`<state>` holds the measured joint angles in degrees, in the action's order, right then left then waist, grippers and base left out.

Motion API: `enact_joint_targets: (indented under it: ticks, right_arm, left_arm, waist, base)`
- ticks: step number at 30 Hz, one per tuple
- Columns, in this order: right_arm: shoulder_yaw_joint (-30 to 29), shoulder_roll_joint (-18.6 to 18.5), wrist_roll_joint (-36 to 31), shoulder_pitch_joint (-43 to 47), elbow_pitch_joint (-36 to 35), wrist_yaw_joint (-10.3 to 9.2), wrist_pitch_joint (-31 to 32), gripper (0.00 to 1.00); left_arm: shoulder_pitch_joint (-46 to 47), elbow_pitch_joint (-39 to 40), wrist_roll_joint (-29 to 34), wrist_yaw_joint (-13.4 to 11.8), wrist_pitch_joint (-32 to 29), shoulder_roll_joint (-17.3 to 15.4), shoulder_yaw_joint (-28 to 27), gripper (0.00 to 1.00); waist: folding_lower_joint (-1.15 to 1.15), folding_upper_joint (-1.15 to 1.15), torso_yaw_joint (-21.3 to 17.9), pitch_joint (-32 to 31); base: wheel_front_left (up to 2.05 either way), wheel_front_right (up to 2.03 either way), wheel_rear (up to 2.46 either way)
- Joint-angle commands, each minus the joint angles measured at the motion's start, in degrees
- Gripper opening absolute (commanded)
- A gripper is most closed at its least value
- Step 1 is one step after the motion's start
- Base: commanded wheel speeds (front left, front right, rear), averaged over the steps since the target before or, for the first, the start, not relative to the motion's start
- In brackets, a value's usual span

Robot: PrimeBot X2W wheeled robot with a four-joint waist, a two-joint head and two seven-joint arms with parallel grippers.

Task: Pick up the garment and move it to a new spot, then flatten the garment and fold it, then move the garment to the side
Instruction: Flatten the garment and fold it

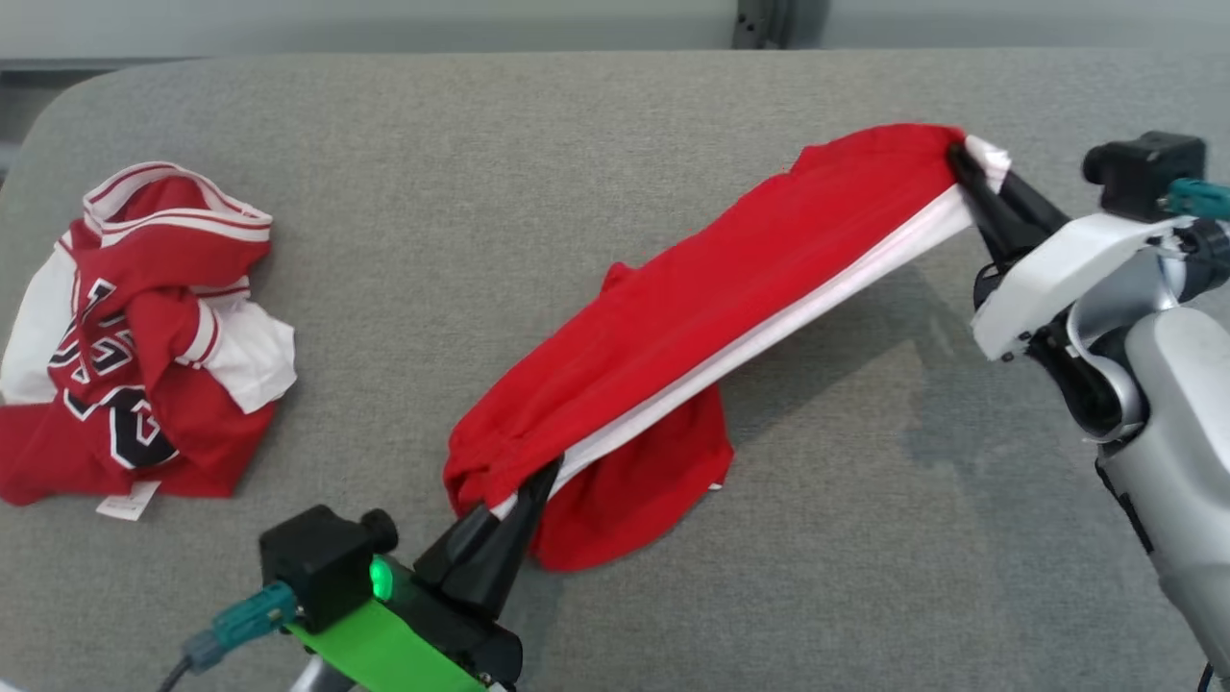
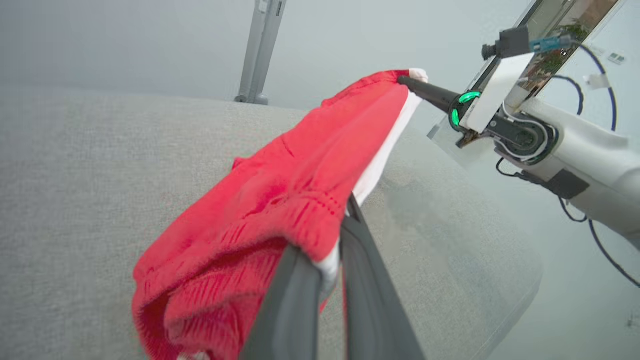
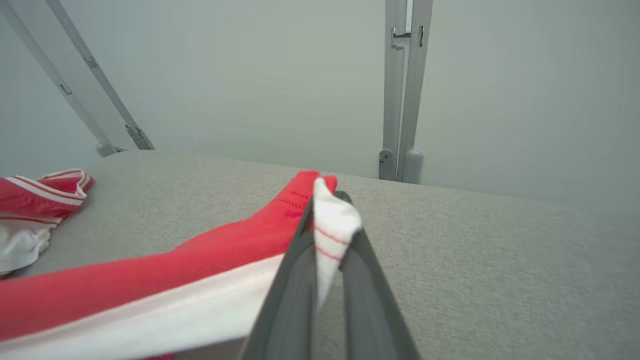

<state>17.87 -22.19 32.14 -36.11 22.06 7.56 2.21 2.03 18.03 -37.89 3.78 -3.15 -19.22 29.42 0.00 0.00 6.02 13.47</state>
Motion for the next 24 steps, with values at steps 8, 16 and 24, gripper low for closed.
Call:
enact_joint_targets:
  ticks: [8,16,24]
  right_arm:
    - [-15.38,1.03,1.96,5.15,-28.16,-0.13,11.50,0.00]
    - [-23.02,6.91,-1.98,-5.18,-33.52,-0.12,19.31,0.00]
    - [-23.34,13.94,-10.76,-27.12,-18.07,-0.12,16.51,0.00]
  left_arm:
    - [10.21,17.21,-5.50,-2.85,-11.18,-6.17,-8.05,0.00]
    - [36.56,10.81,-10.81,-2.16,-25.01,-7.37,-10.56,0.00]
    - [67.15,-15.86,-4.17,0.11,-23.95,-2.34,-9.78,0.00]
  waist:
    - [0.00,0.00,-11.17,-0.64]
    - [0.00,0.00,-13.51,9.48]
    - [0.00,0.00,-12.16,19.91]
  base:
    - [0.00,0.00,0.00]
    - [0.00,0.00,0.00]
    - [0.00,0.00,0.00]
